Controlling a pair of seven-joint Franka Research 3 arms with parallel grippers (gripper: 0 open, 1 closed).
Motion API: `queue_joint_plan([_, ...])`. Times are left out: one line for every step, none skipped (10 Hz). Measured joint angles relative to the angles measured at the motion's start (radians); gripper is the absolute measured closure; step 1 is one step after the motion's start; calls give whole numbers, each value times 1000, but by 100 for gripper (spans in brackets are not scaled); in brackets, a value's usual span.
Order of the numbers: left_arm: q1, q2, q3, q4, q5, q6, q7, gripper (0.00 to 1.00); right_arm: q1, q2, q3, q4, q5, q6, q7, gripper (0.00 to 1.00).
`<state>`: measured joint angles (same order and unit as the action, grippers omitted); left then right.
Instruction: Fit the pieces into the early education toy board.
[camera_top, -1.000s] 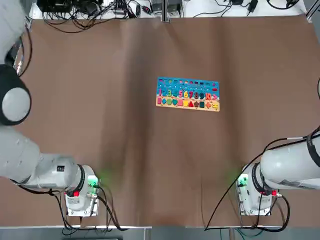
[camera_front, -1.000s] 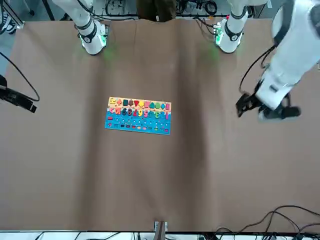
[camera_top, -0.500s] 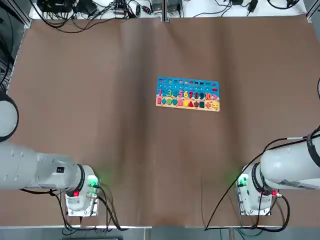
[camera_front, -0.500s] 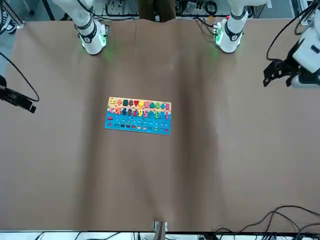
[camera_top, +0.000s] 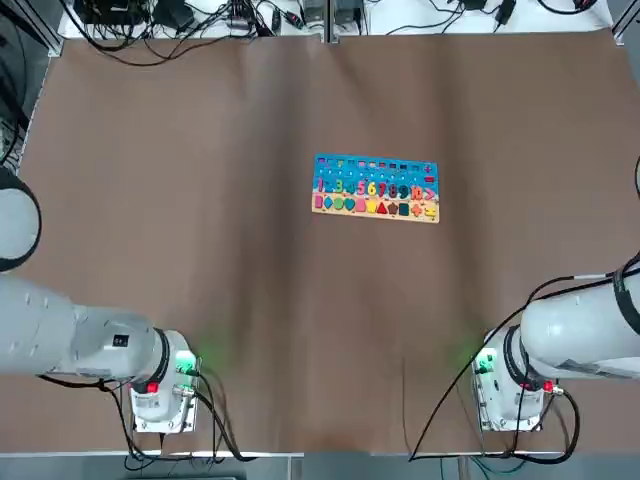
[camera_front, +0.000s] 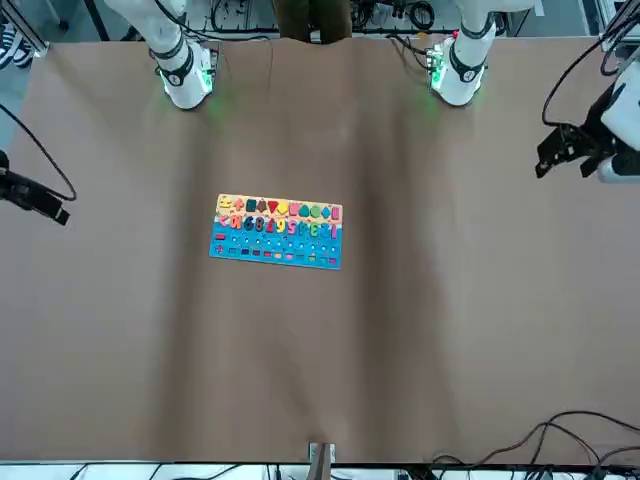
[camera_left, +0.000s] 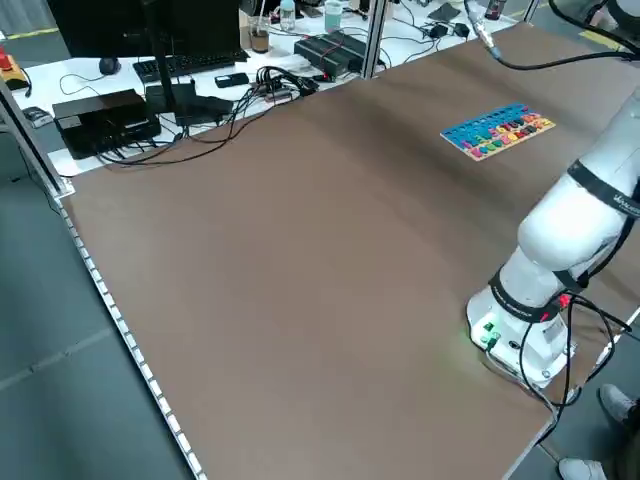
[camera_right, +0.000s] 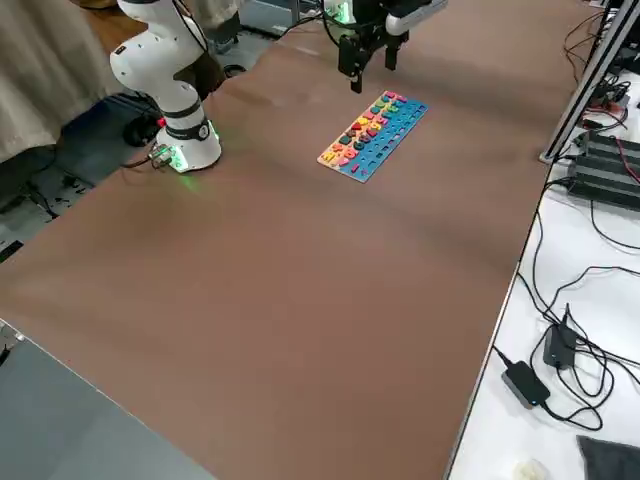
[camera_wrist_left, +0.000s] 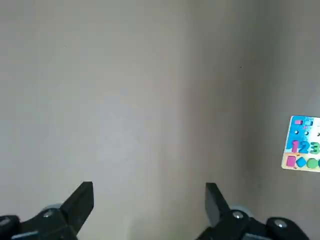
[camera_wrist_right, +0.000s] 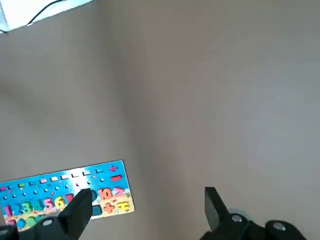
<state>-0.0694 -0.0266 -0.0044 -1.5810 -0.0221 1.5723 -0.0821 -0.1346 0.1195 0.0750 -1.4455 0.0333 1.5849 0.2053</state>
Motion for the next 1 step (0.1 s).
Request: queue_joint_plan([0, 1, 0, 1, 0, 0, 11, 1, 0, 0, -1, 0, 0, 0, -19, 1])
